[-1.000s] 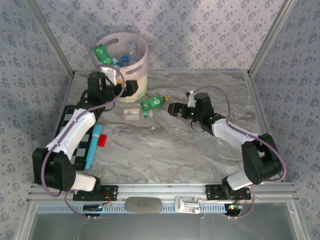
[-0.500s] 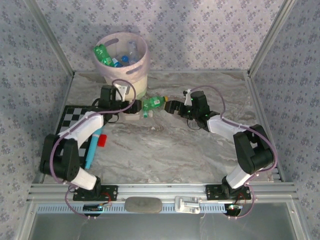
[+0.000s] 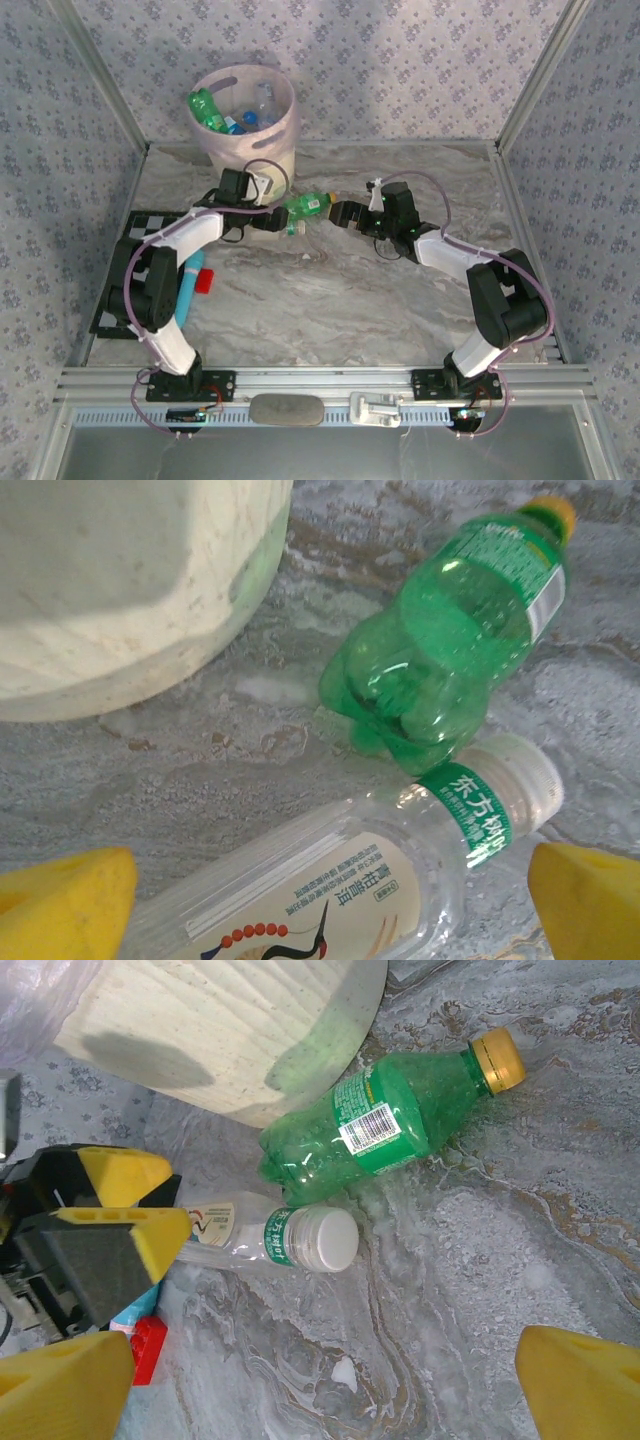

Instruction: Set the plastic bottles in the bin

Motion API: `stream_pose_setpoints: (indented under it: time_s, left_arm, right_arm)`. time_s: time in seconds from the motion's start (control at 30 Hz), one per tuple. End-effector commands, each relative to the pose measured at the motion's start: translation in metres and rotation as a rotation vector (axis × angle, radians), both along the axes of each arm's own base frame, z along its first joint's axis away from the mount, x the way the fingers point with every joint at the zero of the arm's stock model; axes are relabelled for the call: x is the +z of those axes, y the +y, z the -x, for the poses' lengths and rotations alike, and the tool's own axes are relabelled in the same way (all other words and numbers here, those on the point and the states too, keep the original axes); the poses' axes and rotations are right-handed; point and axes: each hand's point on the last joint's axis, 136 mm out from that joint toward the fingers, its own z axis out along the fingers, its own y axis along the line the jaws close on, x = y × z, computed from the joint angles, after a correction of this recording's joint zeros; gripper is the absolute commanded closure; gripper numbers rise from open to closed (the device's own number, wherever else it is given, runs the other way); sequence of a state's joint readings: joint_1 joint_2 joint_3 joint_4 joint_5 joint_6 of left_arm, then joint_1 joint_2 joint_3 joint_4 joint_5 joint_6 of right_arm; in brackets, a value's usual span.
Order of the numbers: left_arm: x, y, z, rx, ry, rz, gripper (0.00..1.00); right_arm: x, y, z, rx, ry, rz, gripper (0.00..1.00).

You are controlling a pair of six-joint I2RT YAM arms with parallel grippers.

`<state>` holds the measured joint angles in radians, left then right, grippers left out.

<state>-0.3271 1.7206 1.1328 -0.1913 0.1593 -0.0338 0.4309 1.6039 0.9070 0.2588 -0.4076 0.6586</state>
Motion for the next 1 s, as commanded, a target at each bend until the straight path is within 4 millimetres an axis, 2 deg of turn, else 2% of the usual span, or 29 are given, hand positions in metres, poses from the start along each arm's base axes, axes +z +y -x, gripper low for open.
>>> stream_pose_setpoints:
  time_s: [0.0, 0.5, 0.67, 0.83, 0.97]
  left_arm:
    - [-0.007, -0.005, 0.005, -0.031, 0.037, -0.050, 0.00]
    - [-0.033, -0.025, 0.053, -0.071, 0.145, -0.157, 0.00]
    - [-0.051, -0.025, 0.056, -0.073, 0.180, -0.206, 0.00]
    - [-0.058, -0.023, 0.055, -0.071, 0.199, -0.225, 0.00]
    - [-0.061, -0.023, 0.055, -0.075, 0.203, -0.232, 0.07]
  right_arm:
    - [0.018, 0.001, 0.000, -0.004, -0.037, -0.007, 0.00]
    - [0.021, -0.009, 0.010, -0.022, -0.057, 0.017, 0.00]
    - [0.021, -0.008, 0.008, -0.021, -0.057, 0.016, 0.00]
    - [0.020, -0.008, 0.007, -0.024, -0.054, 0.019, 0.00]
    - [0.020, -0.008, 0.006, -0.024, -0.052, 0.020, 0.00]
